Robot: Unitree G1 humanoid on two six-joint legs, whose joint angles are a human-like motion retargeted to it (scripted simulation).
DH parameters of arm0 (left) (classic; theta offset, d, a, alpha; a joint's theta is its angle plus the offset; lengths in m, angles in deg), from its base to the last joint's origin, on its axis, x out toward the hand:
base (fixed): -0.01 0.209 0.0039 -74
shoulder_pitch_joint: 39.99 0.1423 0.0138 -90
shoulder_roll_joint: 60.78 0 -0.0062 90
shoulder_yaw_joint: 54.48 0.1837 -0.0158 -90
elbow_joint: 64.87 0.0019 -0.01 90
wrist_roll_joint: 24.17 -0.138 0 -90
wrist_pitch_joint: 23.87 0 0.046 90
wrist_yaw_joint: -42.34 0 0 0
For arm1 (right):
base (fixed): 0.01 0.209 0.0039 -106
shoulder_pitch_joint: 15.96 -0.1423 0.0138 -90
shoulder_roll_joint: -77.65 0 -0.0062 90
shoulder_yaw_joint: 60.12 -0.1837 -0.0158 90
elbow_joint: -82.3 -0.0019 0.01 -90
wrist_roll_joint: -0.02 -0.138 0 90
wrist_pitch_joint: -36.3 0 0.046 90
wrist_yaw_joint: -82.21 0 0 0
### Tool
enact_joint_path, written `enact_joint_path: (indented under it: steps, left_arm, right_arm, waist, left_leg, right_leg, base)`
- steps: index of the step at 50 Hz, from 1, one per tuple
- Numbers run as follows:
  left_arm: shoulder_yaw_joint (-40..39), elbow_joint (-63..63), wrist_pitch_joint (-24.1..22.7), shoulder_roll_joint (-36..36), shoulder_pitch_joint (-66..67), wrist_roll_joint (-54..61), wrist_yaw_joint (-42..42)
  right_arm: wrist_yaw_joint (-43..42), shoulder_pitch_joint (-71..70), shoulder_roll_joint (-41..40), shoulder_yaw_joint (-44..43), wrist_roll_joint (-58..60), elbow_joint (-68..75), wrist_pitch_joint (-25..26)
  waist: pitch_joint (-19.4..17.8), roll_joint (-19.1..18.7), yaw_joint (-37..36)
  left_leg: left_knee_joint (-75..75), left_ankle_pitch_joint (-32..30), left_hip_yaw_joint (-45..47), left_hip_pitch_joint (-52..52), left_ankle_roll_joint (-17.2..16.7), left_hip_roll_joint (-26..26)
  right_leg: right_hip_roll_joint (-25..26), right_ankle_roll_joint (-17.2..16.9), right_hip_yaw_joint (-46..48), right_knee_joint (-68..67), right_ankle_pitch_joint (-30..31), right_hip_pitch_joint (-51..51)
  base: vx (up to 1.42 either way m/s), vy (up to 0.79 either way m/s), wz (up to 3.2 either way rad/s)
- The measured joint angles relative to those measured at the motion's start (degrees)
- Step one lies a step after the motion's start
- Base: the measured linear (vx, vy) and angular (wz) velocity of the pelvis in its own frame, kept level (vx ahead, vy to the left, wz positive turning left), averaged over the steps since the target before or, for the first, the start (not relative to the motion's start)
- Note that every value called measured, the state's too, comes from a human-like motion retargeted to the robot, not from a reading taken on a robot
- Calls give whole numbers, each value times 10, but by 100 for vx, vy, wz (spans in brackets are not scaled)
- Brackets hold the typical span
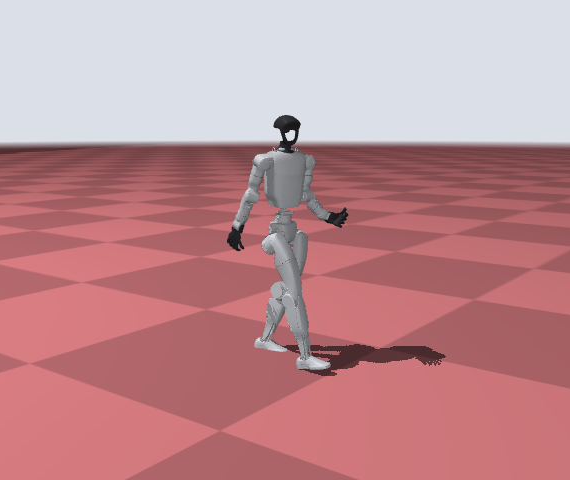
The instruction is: Walk run
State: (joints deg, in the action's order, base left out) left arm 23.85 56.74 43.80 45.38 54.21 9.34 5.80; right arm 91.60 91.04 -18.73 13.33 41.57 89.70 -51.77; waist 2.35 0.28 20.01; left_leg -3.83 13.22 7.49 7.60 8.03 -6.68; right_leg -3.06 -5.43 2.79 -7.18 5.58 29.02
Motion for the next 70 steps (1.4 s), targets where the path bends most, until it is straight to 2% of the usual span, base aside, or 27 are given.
enact_joint_path:
  steps: [3,7,8,10,12,15,17,20,23,25,27,30,32,34,37,40,42,45,48,50,52,55,58,63,65,67,70]
  left_arm:
    - [-2,-6,-11,7,2,-1,8]
    - [7,2,-12,33,12,5,11]
    - [10,6,-10,39,17,7,10]
    - [9,16,-7,51,28,7,9]
    - [19,23,-10,63,43,-1,13]
    - [28,27,-19,73,50,-2,25]
    - [26,29,-15,75,51,-1,14]
    - [18,26,-8,74,49,-6,-3]
    - [7,18,-9,69,49,-10,-8]
    - [6,14,-9,65,53,-13,-11]
    - [5,13,-8,65,52,-14,-11]
    - [5,19,-8,71,50,-10,-6]
    - [5,23,-10,76,49,-4,-2]
    - [2,24,-10,79,52,-4,-4]
    - [-7,25,-6,78,52,-15,-10]
    - [-21,22,-10,77,55,-40,-6]
    - [-25,23,-16,76,62,-55,1]
    - [-36,29,-13,77,65,-44,10]
    - [-32,34,-4,73,52,-16,17]
    - [-21,34,-7,68,41,-7,22]
    - [-18,37,-6,68,21,2,25]
    - [-3,26,-7,66,10,11,13]
    - [7,7,-10,56,9,8,-3]
    - [7,-1,-10,31,1,2,-11]
    - [4,3,-12,28,1,2,-10]
    - [1,8,-11,33,5,4,-9]
    - [0,17,-11,50,16,9,-4]
  right_arm:
    - [15,-1,0,-16,-1,0,0]
    - [-1,-16,-1,-26,-8,0,-7]
    - [-9,-21,-1,-27,-9,0,-9]
    - [-22,-36,-1,-24,-12,0,-14]
    - [-24,-61,1,-16,-21,0,-15]
    - [-25,-126,8,8,-24,0,-14]
    - [-46,-176,11,27,-25,-2,-17]
    - [-86,-241,11,58,-27,-37,-30]
    - [-105,-291,5,89,-29,-100,-53]
    - [-106,-316,4,105,-34,-140,-69]
    - [-98,-337,8,116,-46,-179,-84]
    - [-83,-358,17,125,-60,-230,-102]
    - [-77,-362,22,123,-63,-256,-110]
    - [-81,-356,21,119,-62,-269,-116]
    - [-99,-335,15,112,-58,-261,-117]
    - [-103,-304,4,106,-50,-211,-103]
    - [-98,-275,-3,86,-24,-162,-91]
    - [-121,-227,-15,64,4,-84,-71]
    - [-116,-184,-7,52,-20,-7,-59]
    - [-79,-154,-6,36,-27,0,-46]
    - [-24,-111,-5,17,-23,0,-25]
    - [-5,-61,0,-4,-27,0,-36]
    - [-31,-19,5,-8,-35,0,-47]
    - [-42,6,2,-13,-28,0,-29]
    - [-29,3,-1,-15,-20,0,-25]
    - [-19,-5,-2,-16,-15,0,-30]
    - [-19,-29,-4,-15,-11,0,-36]
  waist:
    - [3,-8,8]
    - [17,-20,26]
    - [22,-23,35]
    - [36,-25,37]
    - [38,-19,24]
    - [31,5,19]
    - [36,19,13]
    - [29,27,9]
    - [19,46,-34]
    - [14,48,-61]
    - [5,40,-87]
    - [-8,24,-100]
    - [-10,21,-100]
    - [-4,23,-94]
    - [0,25,-106]
    - [6,35,-144]
    - [14,40,-167]
    - [19,38,-156]
    - [-8,51,-117]
    - [-9,20,-112]
    - [-12,-11,-124]
    - [-14,-32,-83]
    - [-13,-42,-41]
    - [-21,-11,3]
    - [-23,-5,8]
    - [-16,-9,2]
    - [-1,-14,10]
  left_leg:
    - [-3,9,-2,33,-21,11]
    - [-40,-43,-20,52,-64,31]
    - [-55,-79,-27,54,-80,40]
    - [-101,-184,-30,49,-110,49]
    - [-199,-303,-22,23,-131,57]
    - [-398,-423,9,-55,-120,72]
    - [-460,-407,22,-103,-99,75]
    - [-497,-320,19,-172,-95,64]
    - [-458,-217,53,-232,-74,48]
    - [-374,-179,61,-259,-67,35]
    - [-265,-173,67,-273,-54,32]
    - [-109,-158,119,-281,-10,40]
    - [-26,-138,88,-297,3,3]
    - [36,-124,74,-307,5,-28]
    - [35,-119,92,-309,-8,-20]
    - [-18,-116,132,-294,13,2]
    - [-18,-161,106,-280,28,-3]
    - [-54,-134,17,-274,43,-5]
    - [-91,-83,58,-221,55,-16]
    - [-71,-72,32,-191,47,14]
    - [-58,-62,24,-170,40,36]
    - [-40,-51,14,-136,31,44]
    - [-25,-34,-9,-102,30,33]
    - [-9,4,-24,-20,14,-4]
    - [-3,17,-17,14,0,-3]
    - [-3,27,-9,32,-15,3]
    - [-20,15,-14,44,-41,11]
  right_leg:
    - [-9,-35,2,73,-24,12]
    - [-26,19,92,24,-11,-4]
    - [-34,26,122,19,17,-12]
    - [-12,41,42,-4,37,-20]
    - [-8,65,30,-29,16,-45]
    - [-10,94,34,-22,-14,-101]
    - [-10,101,40,-13,-30,-132]
    - [11,108,15,3,-44,-173]
    - [21,118,18,20,-49,-211]
    - [36,124,10,28,-56,-234]
    - [58,132,7,32,-67,-258]
    - [93,146,-3,33,-90,-296]
    - [101,151,5,35,-103,-317]
    - [100,152,24,36,-112,-335]
    - [108,151,30,21,-110,-357]
    - [98,135,35,-6,-63,-377]
    - [85,113,62,-43,23,-384]
    - [87,62,60,-157,200,-353]
    - [87,27,32,-409,244,-259]
    - [106,30,52,-424,244,-223]
    - [114,70,49,-438,177,-161]
    - [95,70,48,-418,92,-83]
    - [51,60,47,-309,34,-32]
    - [-30,13,38,-39,4,-11]
    - [-21,-19,-15,43,-22,0]
    - [-25,-44,-1,76,-29,10]
    - [-22,4,30,20,-25,14]
  base:
    - [92,-31,11]
    - [103,-44,54]
    - [97,-48,72]
    - [96,-49,29]
    - [105,-54,-22]
    - [87,-45,-22]
    - [78,-37,-19]
    - [65,-29,-36]
    - [72,-28,-130]
    - [78,-21,-119]
    - [74,-14,-87]
    - [85,-13,-26]
    - [84,-13,12]
    - [87,-13,34]
    - [96,-12,-25]
    - [96,-11,-93]
    - [123,-8,-74]
    - [110,-7,9]
    - [92,-12,88]
    - [75,-7,16]
    - [84,-4,-52]
    - [79,-4,96]
    - [80,-12,103]
    - [78,-25,49]
    - [85,-32,-7]
    - [104,-42,-25]
    - [83,-35,25]
